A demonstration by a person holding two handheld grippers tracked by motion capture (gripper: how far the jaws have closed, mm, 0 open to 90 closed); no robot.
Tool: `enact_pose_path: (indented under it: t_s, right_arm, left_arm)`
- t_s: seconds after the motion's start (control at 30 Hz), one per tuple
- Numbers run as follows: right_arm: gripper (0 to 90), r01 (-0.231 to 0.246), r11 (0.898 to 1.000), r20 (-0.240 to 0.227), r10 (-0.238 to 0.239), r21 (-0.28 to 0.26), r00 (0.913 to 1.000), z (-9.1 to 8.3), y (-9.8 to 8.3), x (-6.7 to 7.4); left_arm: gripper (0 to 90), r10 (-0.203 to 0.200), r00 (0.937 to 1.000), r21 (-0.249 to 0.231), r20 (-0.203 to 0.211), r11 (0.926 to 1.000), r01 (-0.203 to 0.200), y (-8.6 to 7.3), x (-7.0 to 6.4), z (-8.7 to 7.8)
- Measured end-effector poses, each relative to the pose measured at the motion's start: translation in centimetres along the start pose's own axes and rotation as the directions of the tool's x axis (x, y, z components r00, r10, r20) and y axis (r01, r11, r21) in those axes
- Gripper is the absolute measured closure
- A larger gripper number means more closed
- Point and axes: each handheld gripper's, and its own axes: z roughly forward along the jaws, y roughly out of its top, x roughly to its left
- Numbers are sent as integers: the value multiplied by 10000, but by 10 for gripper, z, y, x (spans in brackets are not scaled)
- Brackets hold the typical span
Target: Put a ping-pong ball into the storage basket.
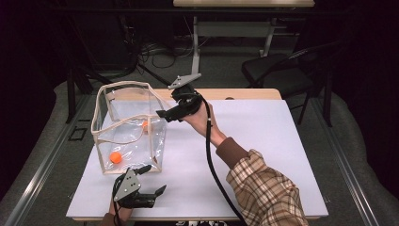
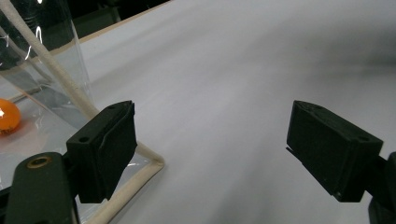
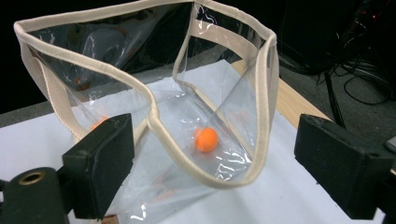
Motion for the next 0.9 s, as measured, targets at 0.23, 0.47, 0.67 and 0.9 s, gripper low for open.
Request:
enact_pose_path:
  t_s: [0.23,0.47,0.67,0.9]
  right_arm:
    - [88,180,9997,77,-181,154,9998,-12,-10,0]
    - [83,380,9989,238,-387,282,9990,-29,-23,-1]
    - [67,325,9992,397,-334,252,9987,-44,-35,-3]
    - [62,283,9996,557,-287,90,9980,-63,-50,-5]
  left_arm:
    - [159,-31,10000,-29,-44,10000,31,-1,0,-3]
    - [159,1,10000,-10,-22,10000,-1,-1,-1,-3]
    - [159,-22,10000,-37,-29,10000,21,-1,-1,-3]
    - [159,14,10000,-11,-12,10000,-14,-1,-1,-3]
